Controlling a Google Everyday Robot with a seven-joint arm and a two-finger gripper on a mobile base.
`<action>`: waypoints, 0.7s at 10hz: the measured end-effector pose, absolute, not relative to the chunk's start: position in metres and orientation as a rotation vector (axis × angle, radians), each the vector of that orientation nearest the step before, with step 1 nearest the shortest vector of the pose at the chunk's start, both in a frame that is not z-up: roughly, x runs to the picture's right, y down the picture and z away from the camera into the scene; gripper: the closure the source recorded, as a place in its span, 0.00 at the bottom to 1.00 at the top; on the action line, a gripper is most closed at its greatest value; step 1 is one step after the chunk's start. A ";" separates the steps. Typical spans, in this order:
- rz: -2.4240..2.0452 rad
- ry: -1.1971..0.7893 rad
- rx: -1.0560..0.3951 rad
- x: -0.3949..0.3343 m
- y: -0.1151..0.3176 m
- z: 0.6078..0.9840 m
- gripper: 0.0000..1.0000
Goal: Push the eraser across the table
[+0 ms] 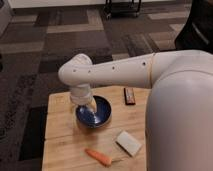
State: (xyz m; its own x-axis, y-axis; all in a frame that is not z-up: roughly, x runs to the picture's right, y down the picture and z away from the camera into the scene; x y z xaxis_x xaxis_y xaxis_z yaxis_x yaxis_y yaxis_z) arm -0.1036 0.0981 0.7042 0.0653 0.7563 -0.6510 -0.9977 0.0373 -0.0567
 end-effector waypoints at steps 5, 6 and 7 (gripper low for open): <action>1.443 0.519 -0.583 -0.104 0.097 0.704 0.56; 1.443 0.519 -0.583 -0.104 0.097 0.704 0.52; 1.443 0.519 -0.583 -0.104 0.097 0.704 0.38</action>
